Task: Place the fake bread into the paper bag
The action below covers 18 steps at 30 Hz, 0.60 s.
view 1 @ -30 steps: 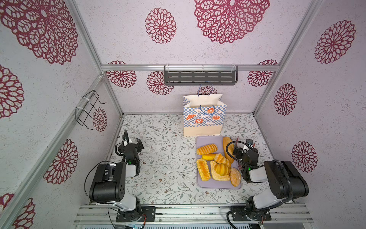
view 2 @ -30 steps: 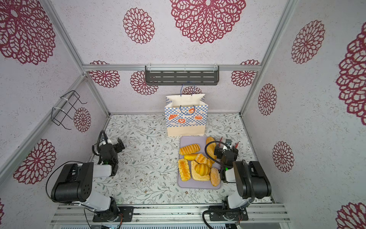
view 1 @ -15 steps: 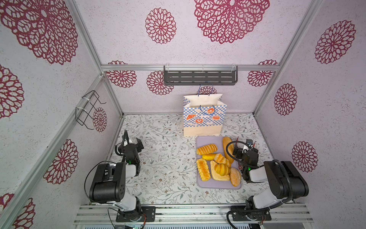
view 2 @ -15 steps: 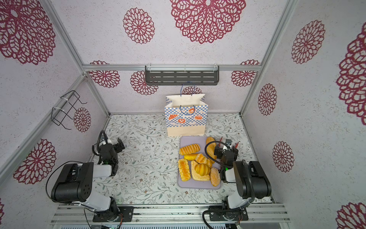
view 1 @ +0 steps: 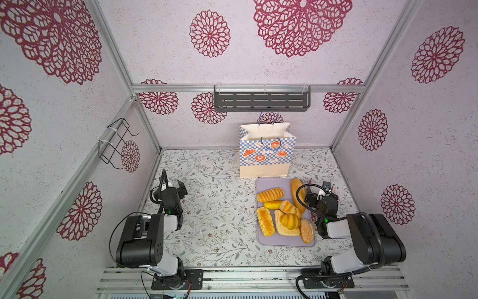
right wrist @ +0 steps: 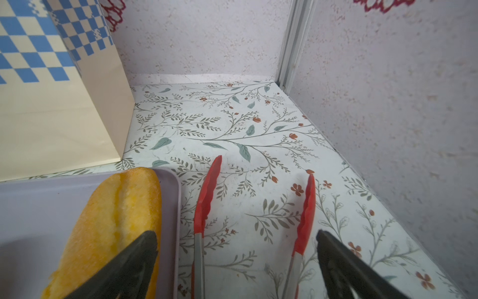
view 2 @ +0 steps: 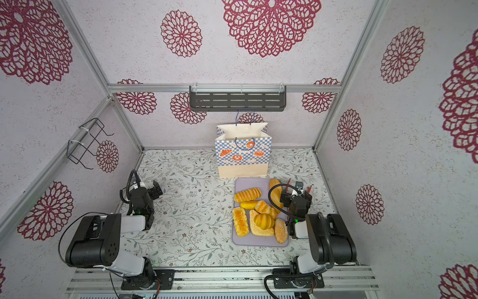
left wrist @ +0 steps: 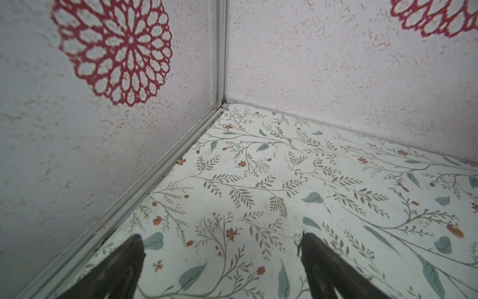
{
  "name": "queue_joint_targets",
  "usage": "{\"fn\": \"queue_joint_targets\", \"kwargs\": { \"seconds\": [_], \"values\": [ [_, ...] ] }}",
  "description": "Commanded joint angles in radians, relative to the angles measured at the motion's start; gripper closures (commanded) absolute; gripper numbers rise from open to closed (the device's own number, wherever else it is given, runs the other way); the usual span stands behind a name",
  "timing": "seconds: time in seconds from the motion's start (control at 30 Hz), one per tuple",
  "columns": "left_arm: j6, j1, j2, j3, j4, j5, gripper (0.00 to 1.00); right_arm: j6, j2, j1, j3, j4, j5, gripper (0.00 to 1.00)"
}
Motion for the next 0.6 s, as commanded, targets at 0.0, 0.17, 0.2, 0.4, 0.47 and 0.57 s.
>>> {"fn": "queue_joint_targets", "kwargs": {
  "seconds": [0.0, 0.17, 0.2, 0.4, 0.47, 0.57],
  "values": [
    [-0.026, -0.004, -0.126, 0.129, -0.301, -0.053, 0.03, 0.061, -0.162, -0.004, 0.087, -0.209, 0.082, 0.01],
    [-0.182, -0.005, -0.247, 0.329, -0.690, -0.077, 0.03, 0.278, -0.386, -0.007, 0.217, -0.626, 0.147, 0.01],
    [-0.228, -0.005, -0.258, 0.378, -0.762, -0.076, 0.03, 0.305, -0.415, -0.008, 0.253, -0.722, 0.143, 0.01],
    [-0.379, -0.021, -0.168, 0.760, -1.113, 0.300, 0.02, 0.453, -0.548, -0.049, 0.349, -0.973, -0.100, 0.19],
    [-0.352, -0.102, -0.091, 0.919, -1.223, 0.309, 0.01, 0.462, -0.568, -0.048, 0.383, -1.009, -0.207, 0.25],
    [-0.292, -0.254, 0.036, 1.156, -1.348, 0.288, 0.05, 0.475, -0.549, -0.046, 0.456, -1.064, -0.373, 0.28]
  ]
}}
